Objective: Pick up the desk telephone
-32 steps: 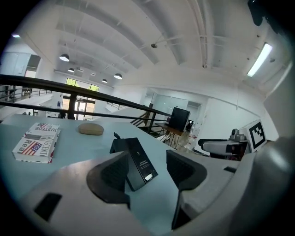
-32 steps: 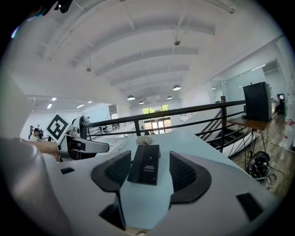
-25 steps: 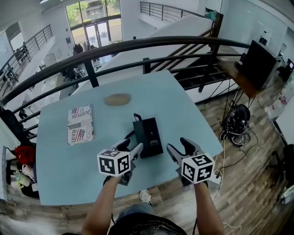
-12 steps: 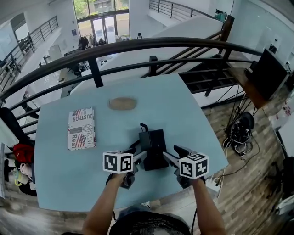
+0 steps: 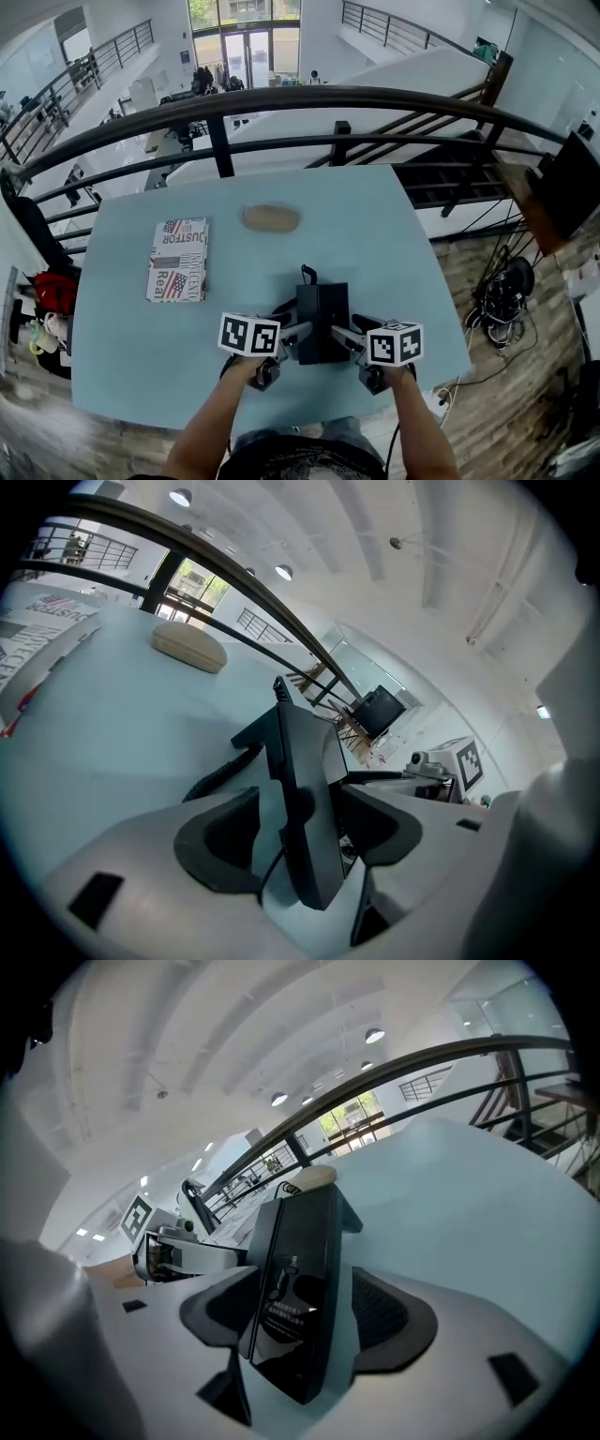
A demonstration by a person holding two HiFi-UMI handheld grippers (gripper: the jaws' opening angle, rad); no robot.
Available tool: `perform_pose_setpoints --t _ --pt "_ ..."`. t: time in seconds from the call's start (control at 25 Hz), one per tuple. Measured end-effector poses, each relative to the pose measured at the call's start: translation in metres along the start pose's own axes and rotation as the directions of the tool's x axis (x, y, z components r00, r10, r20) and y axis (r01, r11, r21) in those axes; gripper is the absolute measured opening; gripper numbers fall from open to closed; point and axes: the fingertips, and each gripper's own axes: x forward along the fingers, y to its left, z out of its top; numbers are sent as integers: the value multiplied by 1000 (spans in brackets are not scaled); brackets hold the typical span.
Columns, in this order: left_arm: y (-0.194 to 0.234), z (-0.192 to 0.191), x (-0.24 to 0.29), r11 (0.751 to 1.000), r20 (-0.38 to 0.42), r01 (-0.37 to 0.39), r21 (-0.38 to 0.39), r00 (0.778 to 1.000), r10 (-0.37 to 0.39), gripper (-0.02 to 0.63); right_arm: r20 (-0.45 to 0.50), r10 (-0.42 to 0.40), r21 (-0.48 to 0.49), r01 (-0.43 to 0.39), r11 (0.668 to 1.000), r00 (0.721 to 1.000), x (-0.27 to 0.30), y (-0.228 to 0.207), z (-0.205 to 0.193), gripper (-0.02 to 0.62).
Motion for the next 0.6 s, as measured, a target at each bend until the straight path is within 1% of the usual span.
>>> perform_pose_setpoints --t 0.12,0.2,0.32,0.48,0.6 --pt "2 -3 8 1000 -22 -11 12 1000 12 255 -31 45 1 -45 999 999 10 -5 0 286" --pt "4 -5 13 1000 -24 -26 -3 999 26 255 -52 82 11 -82 997 995 14 -6 -2 287" --pt "4 -6 20 998 -1 -25 -51 1000 25 255 -88 136 30 -134 991 987 18 -6 -8 287" --pt "2 -5 26 992 42 16 -128 999 -11 255 -123 198 55 -192 980 973 24 -7 -16 287" --pt "3 -3 27 993 57 13 -116 998 -7 255 -142 231 62 -225 972 962 28 -6 -18 287"
